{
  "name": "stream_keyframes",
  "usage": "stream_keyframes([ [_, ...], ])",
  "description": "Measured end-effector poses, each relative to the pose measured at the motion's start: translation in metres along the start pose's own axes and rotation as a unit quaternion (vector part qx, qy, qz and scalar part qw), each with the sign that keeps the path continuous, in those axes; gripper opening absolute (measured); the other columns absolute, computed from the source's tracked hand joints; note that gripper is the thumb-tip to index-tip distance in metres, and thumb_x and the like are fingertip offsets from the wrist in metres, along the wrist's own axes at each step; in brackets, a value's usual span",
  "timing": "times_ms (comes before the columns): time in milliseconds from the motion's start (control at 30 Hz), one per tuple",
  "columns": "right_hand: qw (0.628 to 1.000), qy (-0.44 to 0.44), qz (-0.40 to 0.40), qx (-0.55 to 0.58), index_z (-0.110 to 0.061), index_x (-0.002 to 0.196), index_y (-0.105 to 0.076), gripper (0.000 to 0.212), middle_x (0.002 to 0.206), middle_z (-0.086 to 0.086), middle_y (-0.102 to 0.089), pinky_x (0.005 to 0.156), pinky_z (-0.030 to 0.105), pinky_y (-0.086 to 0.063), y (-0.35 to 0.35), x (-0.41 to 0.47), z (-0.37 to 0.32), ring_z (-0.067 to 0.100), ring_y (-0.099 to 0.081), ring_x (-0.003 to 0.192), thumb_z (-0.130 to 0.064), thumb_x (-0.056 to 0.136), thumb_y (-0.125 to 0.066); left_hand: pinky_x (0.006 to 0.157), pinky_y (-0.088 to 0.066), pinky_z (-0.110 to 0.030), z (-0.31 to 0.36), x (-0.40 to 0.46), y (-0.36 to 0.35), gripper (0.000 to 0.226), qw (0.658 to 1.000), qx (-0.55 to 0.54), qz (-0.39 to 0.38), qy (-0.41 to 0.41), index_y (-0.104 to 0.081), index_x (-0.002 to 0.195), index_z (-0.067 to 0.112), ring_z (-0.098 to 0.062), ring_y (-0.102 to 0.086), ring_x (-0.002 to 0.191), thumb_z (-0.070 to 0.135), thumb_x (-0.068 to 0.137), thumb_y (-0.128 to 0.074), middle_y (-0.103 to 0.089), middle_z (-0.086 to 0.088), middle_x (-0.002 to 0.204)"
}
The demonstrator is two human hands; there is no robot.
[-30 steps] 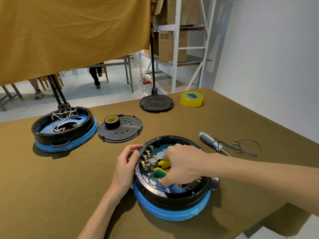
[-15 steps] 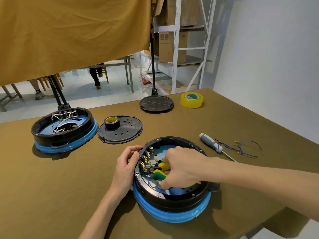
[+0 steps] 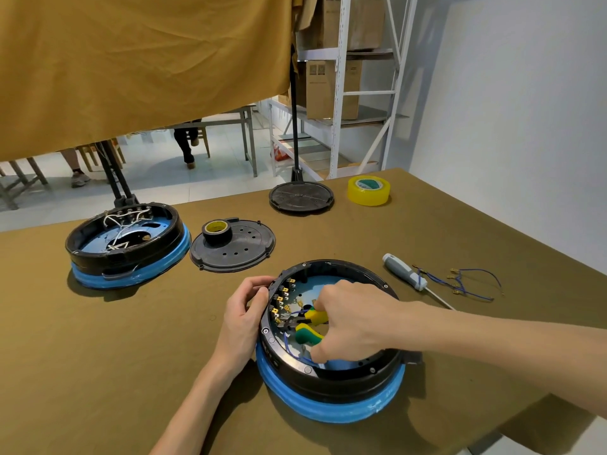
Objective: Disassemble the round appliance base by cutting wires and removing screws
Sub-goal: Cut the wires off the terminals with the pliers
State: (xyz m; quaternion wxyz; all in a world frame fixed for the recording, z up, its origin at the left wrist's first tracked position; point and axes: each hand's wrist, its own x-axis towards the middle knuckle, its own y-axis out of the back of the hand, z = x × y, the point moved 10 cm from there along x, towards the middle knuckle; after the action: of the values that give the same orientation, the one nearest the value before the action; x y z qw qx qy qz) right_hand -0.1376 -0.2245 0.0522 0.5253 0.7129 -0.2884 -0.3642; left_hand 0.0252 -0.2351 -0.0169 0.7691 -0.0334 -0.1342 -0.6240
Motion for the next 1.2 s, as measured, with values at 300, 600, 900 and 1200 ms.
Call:
stream_keyframes([
  [300, 0.996, 0.040, 0.032, -0.077, -0.015, 0.089, -0.058, 0.049, 0.074, -0.004, -0.051, 0.052, 0.031, -0.038, 0.004, -0.003, -0.008, 0.019, -0.049, 0.062, -0.060, 0.075, -0.072, 0.091, -0.056, -0.039, 0.003, -0.001, 0.001, 0.031, 1.000, 0.012, -0.003, -0.004, -0.066, 0.119, 0.024, -0.015, -0.067, 0.109, 0.038, 0.096, -0.051, -0.073, 0.004, 0.112],
  [600, 0.997, 0.041, 0.020, -0.057, -0.010, 0.105, -0.067, 0.056, 0.060, -0.004, -0.044, 0.048, 0.031, -0.035, 0.008, -0.001, -0.004, 0.017, -0.042, 0.053, -0.057, 0.076, -0.073, 0.095, -0.056, -0.050, 0.002, 0.000, 0.002, 0.031, 1.000, 0.018, -0.007, 0.001, -0.067, 0.118, 0.025, -0.019, -0.067, 0.111, 0.039, 0.095, -0.052, -0.073, 0.003, 0.113],
  [900, 0.996, 0.027, 0.015, -0.082, -0.007, 0.122, -0.066, 0.071, 0.062, -0.004, -0.045, 0.045, 0.028, -0.033, 0.013, -0.017, 0.014, 0.016, -0.042, 0.053, -0.058, 0.073, -0.072, 0.084, -0.058, -0.033, -0.001, 0.003, 0.004, 0.030, 1.000, 0.001, 0.001, 0.000, -0.068, 0.116, 0.024, -0.013, -0.068, 0.104, 0.038, 0.095, -0.053, -0.073, 0.008, 0.107],
  [1200, 0.979, -0.036, 0.126, 0.156, -0.019, 0.113, -0.072, 0.059, 0.076, -0.008, -0.063, 0.059, 0.037, -0.045, 0.038, -0.017, 0.064, 0.008, -0.052, 0.061, -0.058, 0.068, -0.075, 0.086, -0.056, -0.033, -0.003, 0.000, 0.004, 0.022, 1.000, -0.004, 0.013, 0.010, -0.068, 0.117, 0.023, -0.011, -0.069, 0.104, 0.016, 0.106, -0.051, -0.075, 0.008, 0.108],
])
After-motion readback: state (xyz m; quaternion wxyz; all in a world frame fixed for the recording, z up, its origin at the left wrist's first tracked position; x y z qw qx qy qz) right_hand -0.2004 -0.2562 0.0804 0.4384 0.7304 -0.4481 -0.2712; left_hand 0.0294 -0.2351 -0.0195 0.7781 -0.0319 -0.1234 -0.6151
